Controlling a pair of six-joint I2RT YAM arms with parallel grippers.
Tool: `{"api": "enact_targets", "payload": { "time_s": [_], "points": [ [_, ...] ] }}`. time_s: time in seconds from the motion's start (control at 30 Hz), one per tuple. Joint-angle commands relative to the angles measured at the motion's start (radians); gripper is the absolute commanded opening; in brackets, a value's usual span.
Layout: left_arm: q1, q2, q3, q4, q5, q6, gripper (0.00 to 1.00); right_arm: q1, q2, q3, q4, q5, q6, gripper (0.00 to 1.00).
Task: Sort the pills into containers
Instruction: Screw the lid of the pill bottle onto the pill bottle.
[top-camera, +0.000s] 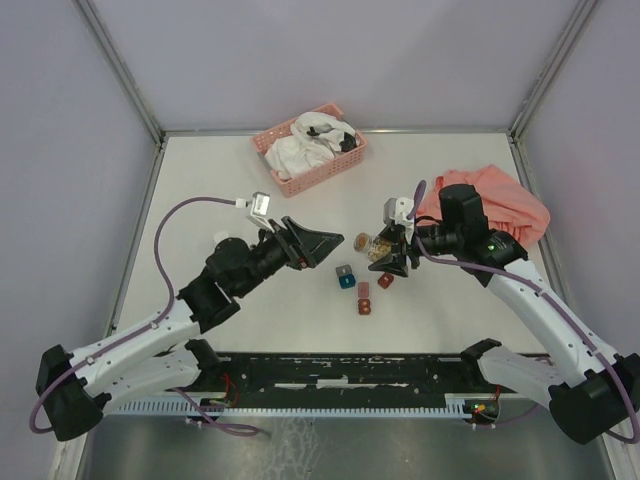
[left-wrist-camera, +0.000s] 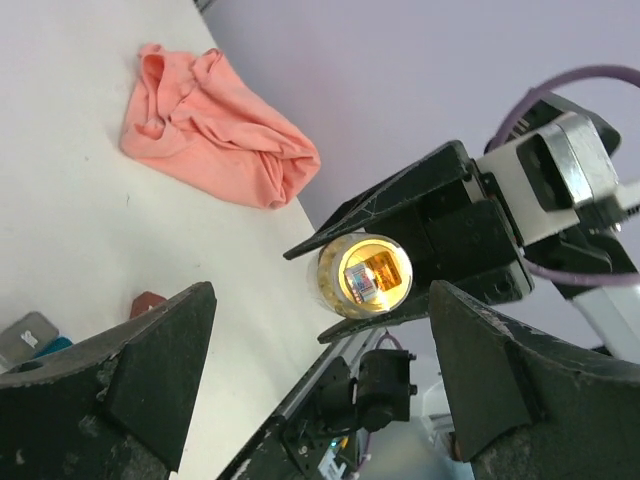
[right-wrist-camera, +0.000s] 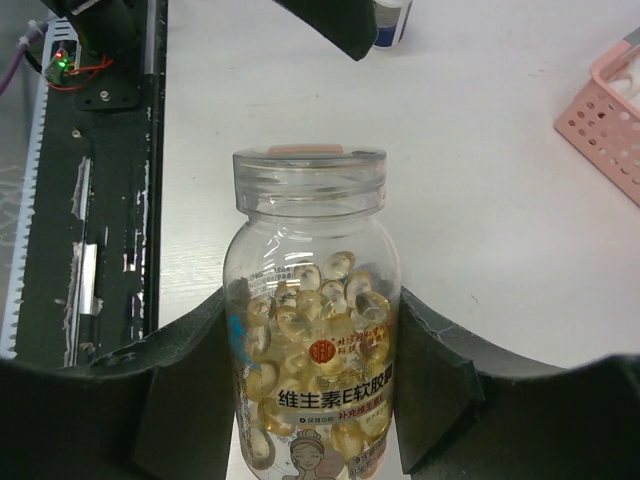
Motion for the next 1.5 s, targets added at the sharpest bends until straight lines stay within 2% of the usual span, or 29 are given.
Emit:
{"api": "enact_targets", "payload": {
  "time_s": [0.0,0.13,0.23,0.5,0.97,1.47],
  "points": [
    [-0.080,0.039,0.113,-0.065,-0.266,-0.123,0.93,0.001,-0.011,0.022,0.021,0.048,-0.029,0.02],
    [-0.150,0.080,0.162,-0.120,-0.430,-0.169,0.94,0.001,-0.006,0.020,0.021,0.044,-0.024,0.02],
    [-0.178,0.126,0.189,-0.119,-0.464,-0.195,0.93,0.001,-0.003,0.021,0.023,0.041,-0.020,0.02],
    [-0.237,0.236,0.262,-0.090,-0.479,-0.210,0.87,0.000,-0.003,0.020,0.025,0.042,-0.014,0.02],
    [-0.286,0.295,0.293,-0.066,-0.513,-0.202,0.74,0.001,-0.002,0.020,0.028,0.042,0.001,0.02],
    [-0.289,0.291,0.283,-0.066,-0.480,-0.160,0.50,0.001,0.006,0.026,0.034,0.032,0.030,0.02]
  ]
}}
